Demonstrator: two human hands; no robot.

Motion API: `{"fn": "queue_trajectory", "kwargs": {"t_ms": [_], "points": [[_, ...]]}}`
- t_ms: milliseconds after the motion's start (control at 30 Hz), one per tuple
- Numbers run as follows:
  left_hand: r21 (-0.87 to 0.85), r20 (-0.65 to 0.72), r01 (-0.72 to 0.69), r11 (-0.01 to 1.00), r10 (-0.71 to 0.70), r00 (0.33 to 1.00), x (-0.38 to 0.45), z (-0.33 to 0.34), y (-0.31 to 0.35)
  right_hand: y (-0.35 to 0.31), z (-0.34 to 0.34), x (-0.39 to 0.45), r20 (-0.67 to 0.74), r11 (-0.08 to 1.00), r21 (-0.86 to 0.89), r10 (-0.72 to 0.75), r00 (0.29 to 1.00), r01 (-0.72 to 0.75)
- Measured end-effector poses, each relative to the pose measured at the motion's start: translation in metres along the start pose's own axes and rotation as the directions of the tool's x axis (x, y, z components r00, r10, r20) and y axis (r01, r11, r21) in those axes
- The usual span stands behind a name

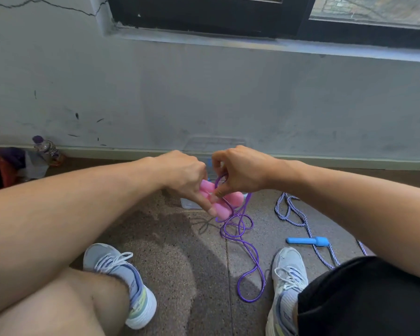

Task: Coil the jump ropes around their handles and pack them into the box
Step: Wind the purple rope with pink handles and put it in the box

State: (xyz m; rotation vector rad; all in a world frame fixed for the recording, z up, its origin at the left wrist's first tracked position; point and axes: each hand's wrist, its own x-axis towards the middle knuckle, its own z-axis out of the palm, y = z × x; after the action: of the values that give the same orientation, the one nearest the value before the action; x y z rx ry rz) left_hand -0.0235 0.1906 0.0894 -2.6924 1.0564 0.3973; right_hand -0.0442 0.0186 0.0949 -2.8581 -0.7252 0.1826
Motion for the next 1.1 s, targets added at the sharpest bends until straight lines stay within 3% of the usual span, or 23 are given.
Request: {"fn": "queue_trajectory", "kwargs": {"t_ms": [100, 267, 433, 500, 567, 633, 700, 767, 833, 900, 967, 1033, 1100], "points": [[-0.133, -0.018, -0.022, 0.991, 0.02, 1.0, -0.004, 0.002, -0.002, 0.008, 0.001, -0.006, 0.005, 0.951, 0.309, -0.009, 1.0, 0.007], [-0.413, -0.089, -0.013, 0.911, -0.025, 0.996, -0.002, 0.006, -0.007, 0.023, 0.007, -0.013, 0.104, 0.68, 0.728, 0.022, 0.994, -0.091], [-0.72, -0.229, -0.088, 0.689, -0.116, 0.966, -0.001, 0.01, -0.002, 0.038, 0.016, -0.01, 0.232, 0.166, 0.959, 0.007, 0.973, -0.23], [-0.854, -0.274, -0.129, 0.505, -0.225, 0.935, 0.003, 0.005, 0.0, 0.047, 0.023, -0.008, 0.231, 0.125, 0.963, 0.079, 0.97, -0.239], [-0.936, -0.231, -0.083, 0.341, -0.418, 0.879, 0.008, -0.001, -0.003, 0.052, 0.029, -0.009, 0.251, 0.206, 0.937, 0.165, 0.954, -0.283], [-0.964, -0.161, 0.018, 0.265, -0.639, 0.752, 0.014, 0.002, -0.013, 0.046, 0.033, -0.011, 0.306, 0.314, 0.885, 0.167, 0.937, -0.345], [-0.973, -0.071, 0.123, 0.195, -0.76, 0.645, 0.02, 0.01, -0.026, 0.035, 0.036, -0.013, 0.373, 0.396, 0.832, 0.119, 0.92, -0.389], [-0.941, 0.004, 0.271, 0.201, -0.796, 0.605, 0.024, 0.018, -0.037, 0.022, 0.034, -0.013, 0.407, 0.447, 0.793, 0.118, 0.906, -0.414], [-0.856, 0.009, 0.421, 0.3, -0.806, 0.592, 0.024, 0.025, -0.044, 0.015, 0.026, -0.012, 0.368, 0.561, 0.731, 0.155, 0.917, -0.388], [-0.71, -0.039, 0.539, 0.453, -0.789, 0.613, 0.017, 0.03, -0.045, 0.013, 0.013, -0.013, 0.246, 0.757, 0.579, 0.192, 0.95, -0.303], [-0.559, -0.085, 0.536, 0.633, -0.687, 0.722, 0.014, 0.034, -0.046, 0.014, 0.003, -0.014, 0.051, 0.908, 0.364, 0.204, 0.978, -0.208], [-0.482, -0.066, 0.419, 0.77, -0.509, 0.859, 0.013, 0.035, -0.046, 0.015, -0.003, -0.014, -0.127, 0.958, 0.257, 0.162, 0.979, -0.126], [-0.482, -0.021, 0.267, 0.835, -0.315, 0.949, 0.011, 0.033, -0.041, 0.018, -0.004, -0.014, -0.209, 0.933, 0.355, 0.136, 0.968, -0.055]]}}
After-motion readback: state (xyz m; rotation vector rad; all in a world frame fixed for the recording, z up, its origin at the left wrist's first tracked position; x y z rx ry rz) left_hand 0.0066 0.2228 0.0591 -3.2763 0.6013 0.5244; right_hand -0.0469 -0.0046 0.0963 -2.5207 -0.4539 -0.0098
